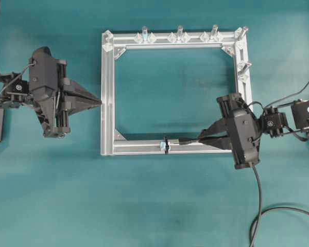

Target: Insert the wire through the string loop located in the center.

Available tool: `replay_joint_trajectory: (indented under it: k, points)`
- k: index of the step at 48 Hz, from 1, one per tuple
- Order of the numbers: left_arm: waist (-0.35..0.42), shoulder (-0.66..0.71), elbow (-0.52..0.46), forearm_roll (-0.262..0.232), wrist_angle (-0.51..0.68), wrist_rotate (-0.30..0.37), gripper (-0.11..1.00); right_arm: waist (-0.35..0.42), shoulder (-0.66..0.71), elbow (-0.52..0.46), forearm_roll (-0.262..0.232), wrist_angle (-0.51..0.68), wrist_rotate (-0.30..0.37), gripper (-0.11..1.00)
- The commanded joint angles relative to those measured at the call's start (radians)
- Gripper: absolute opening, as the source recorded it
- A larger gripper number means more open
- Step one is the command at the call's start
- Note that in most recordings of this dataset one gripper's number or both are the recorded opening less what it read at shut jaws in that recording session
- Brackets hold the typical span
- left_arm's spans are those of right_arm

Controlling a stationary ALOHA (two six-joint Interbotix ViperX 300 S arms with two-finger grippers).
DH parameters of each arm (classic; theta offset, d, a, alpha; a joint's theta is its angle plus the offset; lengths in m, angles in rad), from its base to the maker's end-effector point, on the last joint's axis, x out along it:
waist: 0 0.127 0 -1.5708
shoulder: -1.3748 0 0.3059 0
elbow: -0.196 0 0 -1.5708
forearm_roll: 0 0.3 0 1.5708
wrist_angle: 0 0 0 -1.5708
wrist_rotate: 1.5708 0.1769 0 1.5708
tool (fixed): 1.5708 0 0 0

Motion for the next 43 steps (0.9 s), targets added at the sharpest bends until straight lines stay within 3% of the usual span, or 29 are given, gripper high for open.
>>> replay_joint_trajectory:
  k: [1, 16, 43]
  points:
    - [-0.005, -0.008, -0.009, 0.003, -0.006, 0.005, 0.00, -0.002, -0.020, -0.011, -0.002, -0.006, 0.000, 0.07]
    - [-0.003, 0.000, -0.014, 0.005, -0.011, 0.005, 0.00, -0.003, -0.005, -0.034, -0.002, -0.003, 0.002, 0.07]
    - [-0.003, 0.000, -0.014, 0.005, -0.014, 0.005, 0.00, -0.002, 0.161, -0.201, -0.002, -0.008, 0.002, 0.07]
